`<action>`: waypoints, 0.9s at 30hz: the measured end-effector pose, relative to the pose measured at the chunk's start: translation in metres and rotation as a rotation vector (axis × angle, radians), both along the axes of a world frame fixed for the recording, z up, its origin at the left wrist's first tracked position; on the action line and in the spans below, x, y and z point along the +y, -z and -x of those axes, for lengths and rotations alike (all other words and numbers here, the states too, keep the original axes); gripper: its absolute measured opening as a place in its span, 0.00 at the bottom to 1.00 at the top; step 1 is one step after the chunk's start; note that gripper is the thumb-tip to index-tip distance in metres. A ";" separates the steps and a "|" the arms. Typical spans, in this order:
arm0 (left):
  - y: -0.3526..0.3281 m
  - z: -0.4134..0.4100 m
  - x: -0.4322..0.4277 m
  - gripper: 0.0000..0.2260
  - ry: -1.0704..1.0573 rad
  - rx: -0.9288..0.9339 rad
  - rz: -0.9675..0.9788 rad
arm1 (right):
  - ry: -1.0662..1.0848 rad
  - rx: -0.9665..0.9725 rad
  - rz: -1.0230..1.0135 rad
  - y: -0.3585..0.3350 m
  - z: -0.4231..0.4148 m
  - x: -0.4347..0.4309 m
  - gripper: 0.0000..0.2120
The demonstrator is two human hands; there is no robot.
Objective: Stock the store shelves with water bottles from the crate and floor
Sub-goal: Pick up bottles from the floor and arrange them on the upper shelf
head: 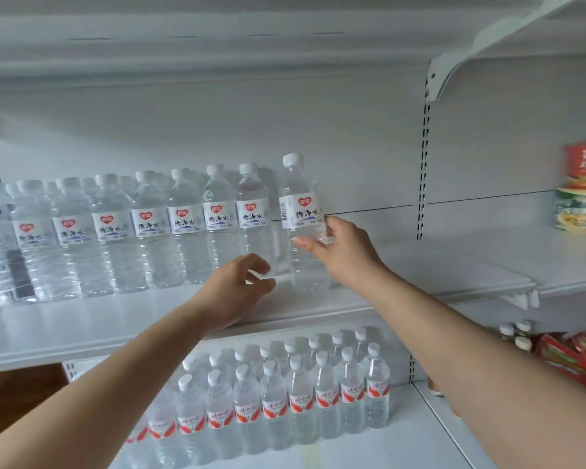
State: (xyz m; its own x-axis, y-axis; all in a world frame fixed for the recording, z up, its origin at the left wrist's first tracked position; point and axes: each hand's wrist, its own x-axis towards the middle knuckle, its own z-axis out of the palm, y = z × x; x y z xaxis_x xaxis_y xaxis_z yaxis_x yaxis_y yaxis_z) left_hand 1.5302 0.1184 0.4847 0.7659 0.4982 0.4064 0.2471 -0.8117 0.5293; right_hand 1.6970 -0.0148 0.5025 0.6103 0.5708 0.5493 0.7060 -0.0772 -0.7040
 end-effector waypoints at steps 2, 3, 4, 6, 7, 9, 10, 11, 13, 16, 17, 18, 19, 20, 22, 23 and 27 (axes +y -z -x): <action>-0.002 -0.017 0.010 0.11 -0.003 0.083 -0.048 | 0.009 -0.002 0.024 0.003 -0.018 0.021 0.20; -0.002 -0.023 0.014 0.12 0.000 0.116 -0.073 | 0.013 -0.005 0.043 0.004 -0.026 0.031 0.21; -0.002 -0.029 0.017 0.13 0.002 0.138 -0.086 | 0.019 -0.013 0.075 0.004 -0.034 0.041 0.22; 0.002 -0.035 0.023 0.14 0.001 0.150 -0.073 | 0.024 -0.029 0.160 0.001 -0.048 0.061 0.23; 0.004 -0.036 0.025 0.15 0.003 0.148 -0.066 | 0.025 -0.032 0.193 -0.001 -0.054 0.070 0.24; 0.008 -0.036 0.027 0.16 0.011 0.150 -0.083 | 0.027 -0.032 0.238 -0.006 -0.060 0.087 0.24; 0.009 -0.036 0.028 0.16 0.012 0.147 -0.093 | 0.032 -0.028 0.256 -0.008 -0.062 0.095 0.24; 0.010 -0.036 0.029 0.16 0.012 0.142 -0.099 | 0.037 -0.025 0.266 -0.009 -0.064 0.102 0.24; 0.011 -0.036 0.031 0.15 0.008 0.134 -0.106 | 0.058 -0.021 0.286 -0.011 -0.064 0.113 0.23; 0.013 -0.037 0.032 0.15 0.005 0.128 -0.104 | 0.090 -0.004 0.287 -0.011 -0.064 0.122 0.24; 0.013 -0.037 0.032 0.15 0.008 0.125 -0.104 | 0.105 -0.009 0.285 -0.010 -0.064 0.124 0.25; 0.013 -0.037 0.032 0.15 0.010 0.123 -0.108 | 0.120 -0.006 0.286 -0.010 -0.064 0.127 0.25; 0.013 -0.037 0.032 0.15 0.011 0.123 -0.112 | 0.131 -0.003 0.290 -0.009 -0.064 0.129 0.26; 0.013 -0.037 0.031 0.15 0.010 0.125 -0.116 | 0.140 0.011 0.311 -0.010 -0.062 0.128 0.26; 0.012 -0.037 0.031 0.15 0.010 0.117 -0.110 | 0.137 0.037 0.395 -0.011 -0.056 0.121 0.23; 0.012 -0.036 0.030 0.15 0.007 0.112 -0.106 | 0.129 0.044 0.447 -0.012 -0.051 0.113 0.21; 0.003 -0.026 0.023 0.09 0.007 -0.065 -0.132 | 0.110 0.091 0.459 -0.009 -0.024 0.072 0.15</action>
